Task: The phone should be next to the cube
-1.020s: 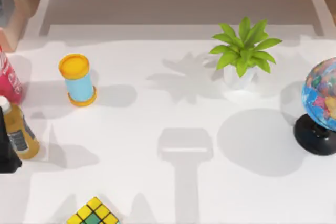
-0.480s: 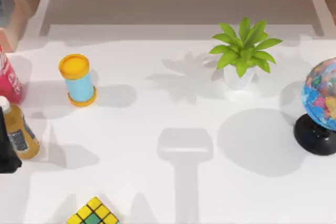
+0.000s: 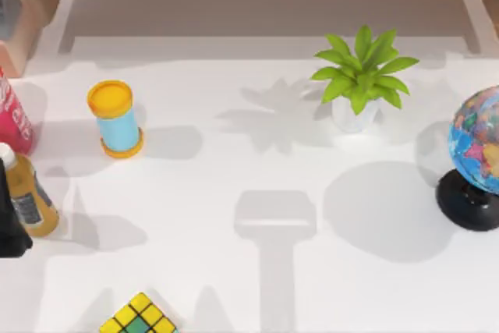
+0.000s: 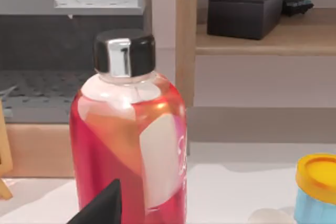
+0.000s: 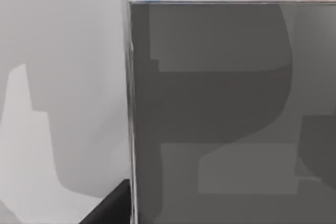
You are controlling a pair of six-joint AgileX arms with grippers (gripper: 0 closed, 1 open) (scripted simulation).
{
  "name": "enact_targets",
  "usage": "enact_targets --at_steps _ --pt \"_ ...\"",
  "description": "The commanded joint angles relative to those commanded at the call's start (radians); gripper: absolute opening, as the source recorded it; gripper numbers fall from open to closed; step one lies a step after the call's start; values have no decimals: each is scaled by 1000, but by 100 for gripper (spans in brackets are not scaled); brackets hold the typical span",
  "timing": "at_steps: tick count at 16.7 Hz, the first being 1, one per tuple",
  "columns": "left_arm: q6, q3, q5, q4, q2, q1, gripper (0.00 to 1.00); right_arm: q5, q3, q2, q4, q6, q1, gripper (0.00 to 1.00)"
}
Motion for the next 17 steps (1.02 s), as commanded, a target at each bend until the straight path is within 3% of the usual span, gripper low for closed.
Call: enact_targets --at_steps 4,5,17 --pt "0 0 0 0 0 0 100 0 0 0 0 0 0 2" --pt "0 0 0 0 0 0 100 0 0 0 0 0 0 0" --pt "0 0 0 0 0 0 100 -5 36 -46 -83 8 2 0"
